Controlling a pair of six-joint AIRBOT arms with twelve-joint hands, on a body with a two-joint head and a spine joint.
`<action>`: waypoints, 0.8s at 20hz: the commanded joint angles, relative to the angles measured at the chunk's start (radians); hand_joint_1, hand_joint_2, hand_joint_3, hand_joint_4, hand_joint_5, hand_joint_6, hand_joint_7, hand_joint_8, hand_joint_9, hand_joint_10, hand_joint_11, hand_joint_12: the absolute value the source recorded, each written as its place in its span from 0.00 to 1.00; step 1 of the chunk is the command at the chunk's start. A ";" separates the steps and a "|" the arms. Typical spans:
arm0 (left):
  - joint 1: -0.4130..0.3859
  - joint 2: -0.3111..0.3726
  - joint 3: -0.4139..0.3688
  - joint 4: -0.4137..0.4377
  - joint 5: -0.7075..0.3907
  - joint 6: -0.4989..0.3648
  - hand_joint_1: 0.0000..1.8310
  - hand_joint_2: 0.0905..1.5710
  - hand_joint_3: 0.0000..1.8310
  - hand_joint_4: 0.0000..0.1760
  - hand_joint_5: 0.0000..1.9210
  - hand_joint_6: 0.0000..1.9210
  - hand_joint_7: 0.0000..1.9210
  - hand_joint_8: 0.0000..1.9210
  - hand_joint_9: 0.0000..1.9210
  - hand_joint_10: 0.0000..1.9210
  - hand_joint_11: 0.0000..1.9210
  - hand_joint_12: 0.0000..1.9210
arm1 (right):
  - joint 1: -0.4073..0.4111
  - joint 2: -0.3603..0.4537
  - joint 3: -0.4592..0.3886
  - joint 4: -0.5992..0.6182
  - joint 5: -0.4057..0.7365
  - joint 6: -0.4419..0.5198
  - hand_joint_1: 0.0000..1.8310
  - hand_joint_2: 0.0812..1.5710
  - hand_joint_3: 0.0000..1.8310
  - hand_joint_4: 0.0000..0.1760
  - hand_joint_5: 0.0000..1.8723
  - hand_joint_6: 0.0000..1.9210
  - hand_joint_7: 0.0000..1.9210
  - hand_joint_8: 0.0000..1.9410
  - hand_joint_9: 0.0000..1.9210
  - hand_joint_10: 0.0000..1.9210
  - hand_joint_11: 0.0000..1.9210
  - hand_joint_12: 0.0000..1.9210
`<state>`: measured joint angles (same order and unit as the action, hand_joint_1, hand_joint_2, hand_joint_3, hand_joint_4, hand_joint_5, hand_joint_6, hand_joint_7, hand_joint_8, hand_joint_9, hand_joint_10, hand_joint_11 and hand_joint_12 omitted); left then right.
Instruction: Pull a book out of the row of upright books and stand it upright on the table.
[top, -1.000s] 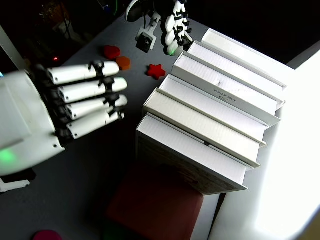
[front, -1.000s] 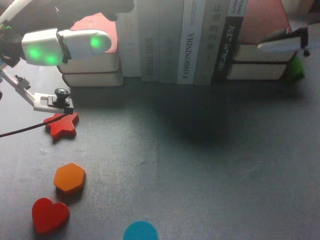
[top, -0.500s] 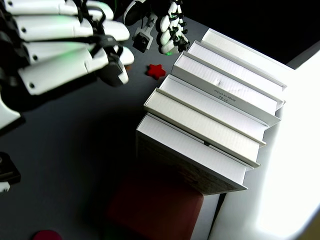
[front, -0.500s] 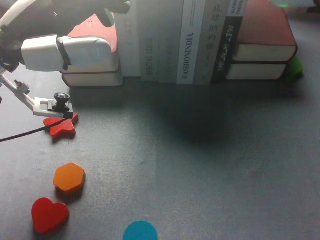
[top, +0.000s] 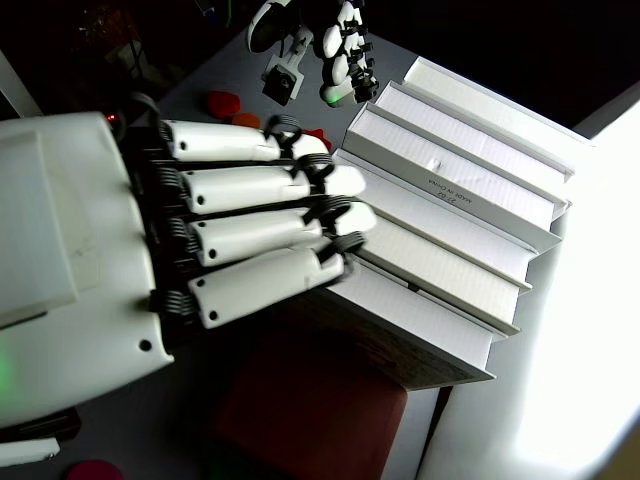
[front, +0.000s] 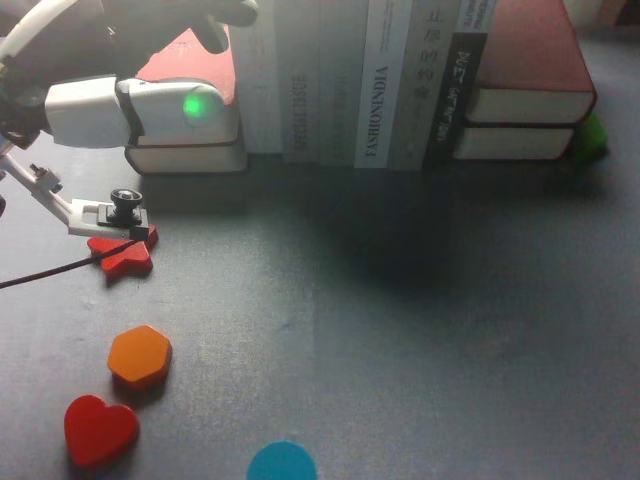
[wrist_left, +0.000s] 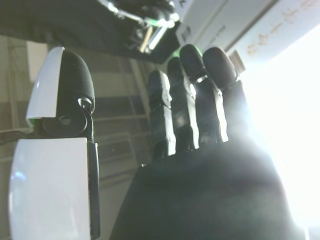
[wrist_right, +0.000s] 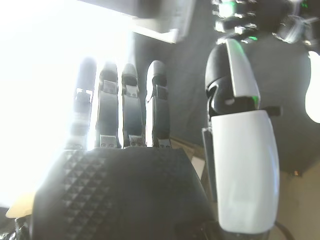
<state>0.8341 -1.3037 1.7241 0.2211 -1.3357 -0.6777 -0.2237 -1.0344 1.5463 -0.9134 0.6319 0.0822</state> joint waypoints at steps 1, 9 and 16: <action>-0.009 0.005 -0.001 -0.058 -0.107 -0.009 0.60 0.64 0.00 0.03 0.26 0.01 0.24 0.01 0.10 0.45 0.00 0.92 | 0.023 -0.008 0.003 0.032 0.034 0.006 0.31 0.70 0.00 0.99 0.22 0.00 0.00 0.00 0.00 0.00 0.00 0.00; -0.020 0.008 -0.006 -0.050 -0.110 -0.009 0.59 0.64 0.00 0.17 0.26 0.00 0.30 0.03 0.15 0.43 0.01 0.90 | 0.098 -0.038 0.008 -0.057 -0.005 0.006 0.30 0.71 0.00 0.93 0.23 0.01 0.00 0.00 0.00 0.00 0.00 0.00; -0.019 0.026 -0.020 -0.056 -0.118 -0.009 0.58 0.63 0.00 0.08 0.29 0.01 0.27 0.02 0.17 0.47 0.05 0.90 | 0.098 -0.057 0.024 -0.075 -0.019 0.006 0.23 0.73 0.00 0.89 0.23 0.01 0.00 0.00 0.00 0.00 0.00 0.00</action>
<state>0.8257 -1.2793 1.7065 0.2203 -1.3468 -0.6777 -0.1413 -1.0927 1.5673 -1.0443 0.5667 0.0830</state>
